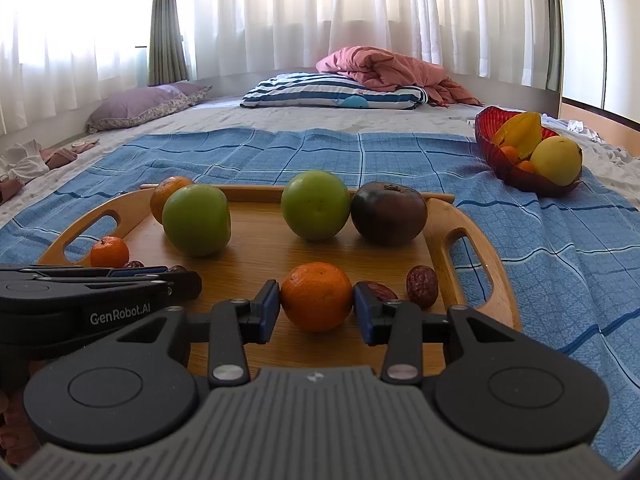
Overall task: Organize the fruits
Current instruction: 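Carry the red date in the left tool while the right tool carries the orange over the tray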
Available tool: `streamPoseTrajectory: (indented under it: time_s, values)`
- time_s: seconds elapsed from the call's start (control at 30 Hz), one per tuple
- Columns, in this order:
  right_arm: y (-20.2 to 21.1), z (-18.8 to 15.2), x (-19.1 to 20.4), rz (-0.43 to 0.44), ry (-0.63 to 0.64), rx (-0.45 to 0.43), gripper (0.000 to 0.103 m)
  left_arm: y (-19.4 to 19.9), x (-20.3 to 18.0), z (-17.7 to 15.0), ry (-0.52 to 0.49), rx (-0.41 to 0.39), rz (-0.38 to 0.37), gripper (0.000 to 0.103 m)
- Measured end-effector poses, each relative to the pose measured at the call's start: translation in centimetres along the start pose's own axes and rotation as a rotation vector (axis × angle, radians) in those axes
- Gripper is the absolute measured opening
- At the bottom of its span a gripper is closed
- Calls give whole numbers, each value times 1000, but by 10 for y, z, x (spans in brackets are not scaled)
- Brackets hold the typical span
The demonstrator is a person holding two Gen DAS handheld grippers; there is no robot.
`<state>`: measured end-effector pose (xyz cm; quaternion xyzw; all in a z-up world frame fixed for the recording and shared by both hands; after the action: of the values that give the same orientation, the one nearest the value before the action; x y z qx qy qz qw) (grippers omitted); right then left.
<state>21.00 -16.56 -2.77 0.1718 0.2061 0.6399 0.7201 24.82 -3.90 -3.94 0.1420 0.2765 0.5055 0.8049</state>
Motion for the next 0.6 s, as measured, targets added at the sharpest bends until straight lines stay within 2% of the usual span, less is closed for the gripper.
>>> streamPoseTrajectory:
  time_s: [0.47, 0.6]
  values:
    - [0, 0, 0, 0, 2, 1, 47, -1, 2, 0, 0, 3, 6, 21]
    - [1, -1, 3, 6, 17, 3, 47, -1, 3, 0, -9, 12, 16, 25]
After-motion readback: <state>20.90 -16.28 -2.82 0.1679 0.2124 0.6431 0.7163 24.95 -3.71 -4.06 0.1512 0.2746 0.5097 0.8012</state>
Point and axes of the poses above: each gripper's, at about its wrist camera, not at the fingertips, and y roughly against the way its jaws point, x to its left, z to its top, the point moved 8 cm from there along -y, roughly the way its jaws point, and after that the axes turned 15 degrees about -z, right-handed, at the moved point
